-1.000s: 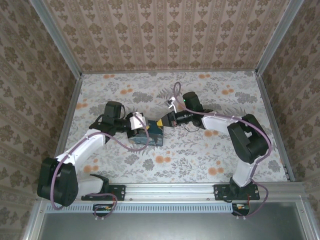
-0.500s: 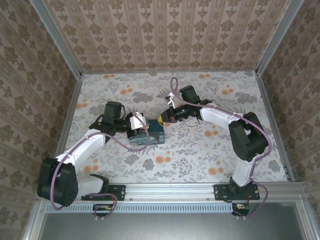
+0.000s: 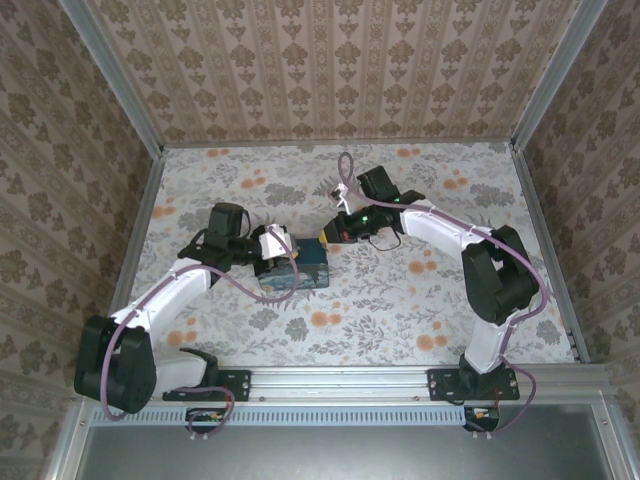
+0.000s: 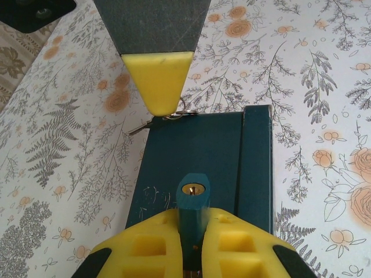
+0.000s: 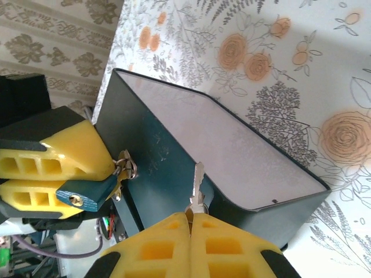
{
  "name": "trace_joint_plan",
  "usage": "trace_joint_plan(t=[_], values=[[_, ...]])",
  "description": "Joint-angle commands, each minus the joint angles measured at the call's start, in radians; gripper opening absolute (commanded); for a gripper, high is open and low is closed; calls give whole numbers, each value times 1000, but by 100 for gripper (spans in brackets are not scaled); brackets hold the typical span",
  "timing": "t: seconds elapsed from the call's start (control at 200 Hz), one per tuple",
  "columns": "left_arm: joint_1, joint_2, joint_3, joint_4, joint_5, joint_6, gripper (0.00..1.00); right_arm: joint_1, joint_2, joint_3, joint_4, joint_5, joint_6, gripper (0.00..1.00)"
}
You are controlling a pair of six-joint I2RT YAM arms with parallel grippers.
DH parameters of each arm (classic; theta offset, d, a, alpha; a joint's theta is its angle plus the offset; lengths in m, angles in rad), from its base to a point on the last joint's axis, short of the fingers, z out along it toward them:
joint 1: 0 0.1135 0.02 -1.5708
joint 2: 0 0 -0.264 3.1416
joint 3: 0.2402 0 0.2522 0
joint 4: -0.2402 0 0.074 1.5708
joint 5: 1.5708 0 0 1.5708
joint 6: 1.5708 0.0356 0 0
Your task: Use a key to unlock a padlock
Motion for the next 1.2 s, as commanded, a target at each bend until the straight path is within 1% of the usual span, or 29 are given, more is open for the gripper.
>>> trace_joint_plan(t=[0.0,0.11,0.225,0.27,0.395,0.455,0.525,0.63,0.77,1.025,1.19], values=[[-7,-33,-8,15,19,19,0,30,10,58,-82,98,7,4],[-8,-37,-9,13,17,19,0,56,24,106,-144,167,-9,4],[-9,-46,-11,13,14,19,0,69,39,137,-176,199,-20,4],[-8,-48,-11,13,12,18,0,72,39,141,-176,193,-23,4],[-9,-52,-14,13,7,18,0,72,32,133,-171,128,-28,2],[-8,-53,-13,13,7,20,0,72,36,136,-176,123,-35,2],[-8,-55,-13,12,5,21,0,74,38,147,-226,153,-46,5],[-8,-58,-14,11,4,20,0,81,34,158,-253,217,-58,13],[-9,-57,-14,11,5,21,0,91,40,173,-264,264,-58,15],[-9,-55,-15,11,4,21,0,99,42,189,-262,274,-62,15],[-8,-57,-16,11,2,21,0,109,40,192,-278,303,-78,11]])
